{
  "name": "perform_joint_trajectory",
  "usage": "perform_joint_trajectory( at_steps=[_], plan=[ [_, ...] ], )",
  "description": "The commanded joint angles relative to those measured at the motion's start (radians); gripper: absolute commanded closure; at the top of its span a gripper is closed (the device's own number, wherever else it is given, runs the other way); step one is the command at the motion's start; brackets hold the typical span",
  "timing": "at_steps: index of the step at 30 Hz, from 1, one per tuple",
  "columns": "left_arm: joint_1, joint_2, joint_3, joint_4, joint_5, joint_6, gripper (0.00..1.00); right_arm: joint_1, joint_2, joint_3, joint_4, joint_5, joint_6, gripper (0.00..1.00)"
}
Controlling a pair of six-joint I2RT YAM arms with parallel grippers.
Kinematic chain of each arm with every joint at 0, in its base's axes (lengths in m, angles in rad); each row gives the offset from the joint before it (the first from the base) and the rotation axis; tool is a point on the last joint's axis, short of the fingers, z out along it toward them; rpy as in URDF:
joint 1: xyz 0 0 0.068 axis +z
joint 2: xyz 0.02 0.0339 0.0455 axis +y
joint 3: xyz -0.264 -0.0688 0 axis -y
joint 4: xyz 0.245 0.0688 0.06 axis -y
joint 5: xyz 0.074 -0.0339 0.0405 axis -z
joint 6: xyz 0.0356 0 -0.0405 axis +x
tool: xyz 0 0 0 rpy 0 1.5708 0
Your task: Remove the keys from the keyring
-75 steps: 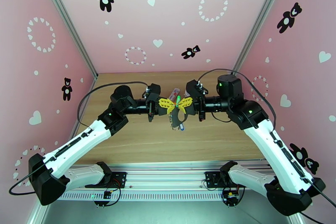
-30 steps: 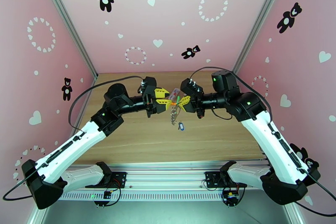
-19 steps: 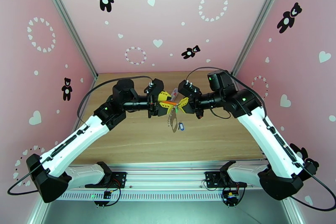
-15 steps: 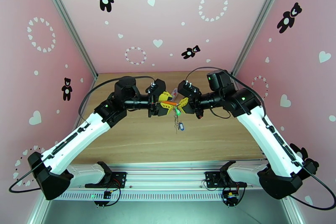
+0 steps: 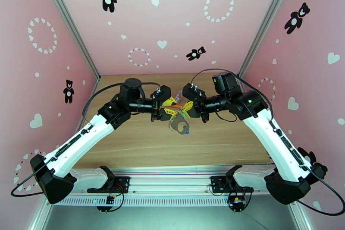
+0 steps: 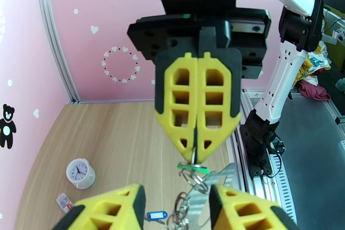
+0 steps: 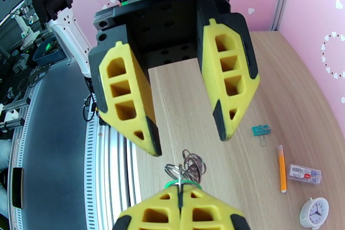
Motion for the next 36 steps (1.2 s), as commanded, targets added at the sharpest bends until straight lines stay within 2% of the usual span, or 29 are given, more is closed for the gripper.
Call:
perform_joint_trajectory(
  at_steps=[1,9,19,30,36],
  plan=[
    [-0.009,0.011,-0.026,0.047,0.002,0.022,0.56,0.001,0.012,0.033,0.038,-0.049,0.015,1.0],
    [-0.034,0.004,-0.066,0.13,-0.006,0.0,0.6,0.0,0.021,0.033,0.059,-0.066,0.028,1.0],
    [-0.043,-0.006,-0.071,0.14,-0.042,-0.007,0.74,-0.005,0.018,0.029,0.065,-0.072,0.033,1.0],
    [-0.044,-0.048,-0.098,0.145,-0.054,-0.017,0.84,-0.012,0.01,0.024,0.067,-0.06,0.043,1.0],
    [-0.044,-0.035,-0.074,0.141,-0.025,-0.02,0.84,-0.012,0.01,0.021,0.062,-0.057,0.043,1.0]
  ],
)
